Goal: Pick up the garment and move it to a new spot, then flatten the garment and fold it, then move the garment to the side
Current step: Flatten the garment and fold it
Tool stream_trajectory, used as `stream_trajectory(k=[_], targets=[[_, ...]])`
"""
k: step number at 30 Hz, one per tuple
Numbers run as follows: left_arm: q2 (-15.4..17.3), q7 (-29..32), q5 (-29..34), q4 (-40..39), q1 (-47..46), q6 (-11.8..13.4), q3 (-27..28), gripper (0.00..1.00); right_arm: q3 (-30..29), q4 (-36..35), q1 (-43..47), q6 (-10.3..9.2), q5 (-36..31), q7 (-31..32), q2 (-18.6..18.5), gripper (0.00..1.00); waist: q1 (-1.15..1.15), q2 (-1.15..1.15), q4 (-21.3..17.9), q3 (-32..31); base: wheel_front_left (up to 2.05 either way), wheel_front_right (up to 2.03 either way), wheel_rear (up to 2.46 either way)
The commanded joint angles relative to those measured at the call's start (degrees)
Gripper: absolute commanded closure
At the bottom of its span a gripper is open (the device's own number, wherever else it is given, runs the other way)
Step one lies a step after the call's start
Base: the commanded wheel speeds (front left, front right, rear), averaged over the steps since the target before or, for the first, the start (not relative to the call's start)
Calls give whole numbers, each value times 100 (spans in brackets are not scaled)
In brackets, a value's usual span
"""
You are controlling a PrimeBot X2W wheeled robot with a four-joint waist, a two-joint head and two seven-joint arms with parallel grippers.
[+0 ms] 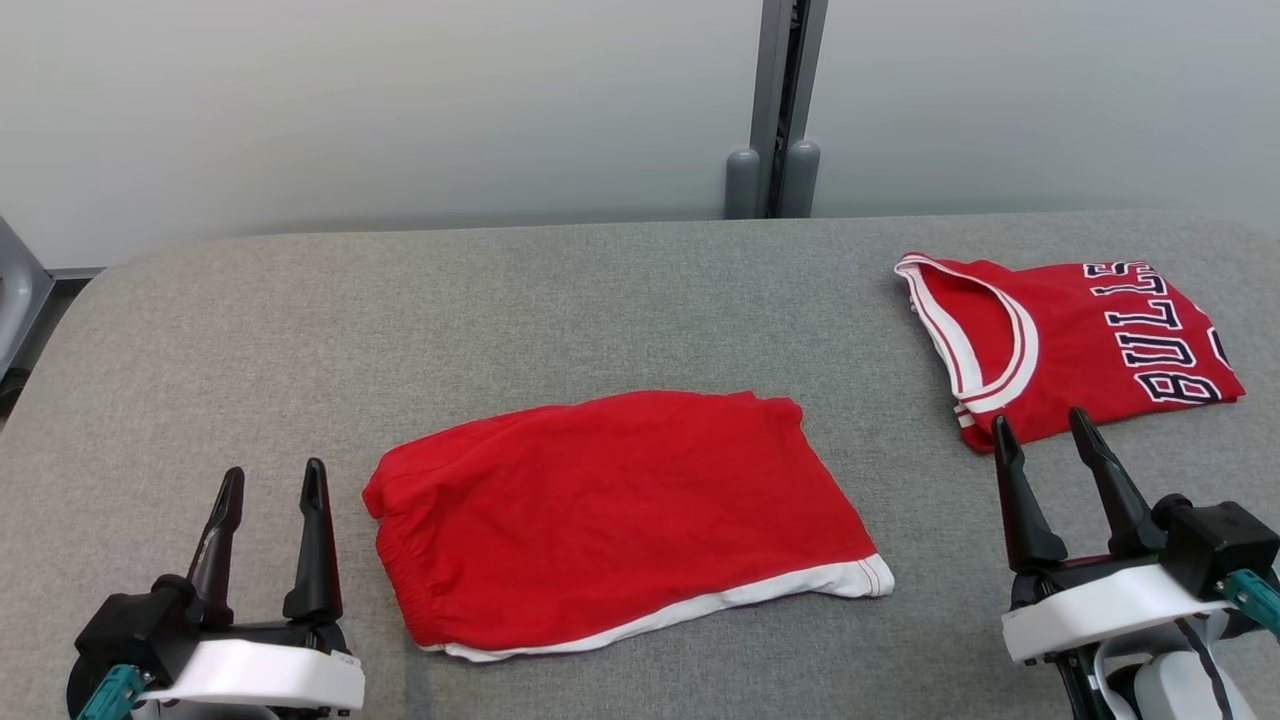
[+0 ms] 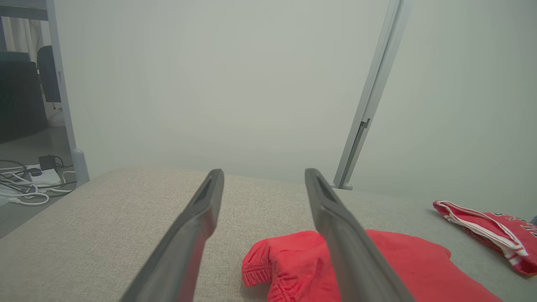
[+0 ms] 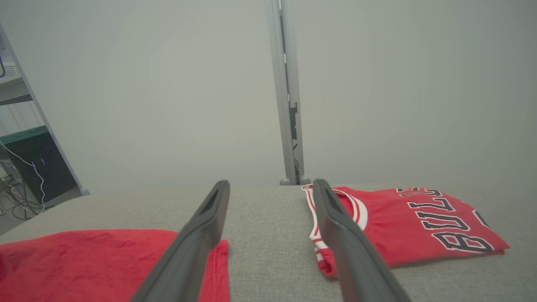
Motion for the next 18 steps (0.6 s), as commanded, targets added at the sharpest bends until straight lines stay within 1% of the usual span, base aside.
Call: stream_trajectory(k=[1, 13, 18], targets=[[26, -6, 21, 17, -47, -17, 14, 0, 4, 1, -48, 5, 15, -24, -31, 0, 0, 0, 3, 4, 0, 0, 0], [67, -6, -10, 68, -76, 2, -20, 0, 72, 118, -46, 5, 95, -24, -27, 0, 0, 0, 31, 4, 0, 0, 0], [73, 170, -80, 182, -9, -25, -86, 0, 274, 465, -41, 5, 308, 2, -88, 0, 0, 0, 43, 3, 0, 0, 0]])
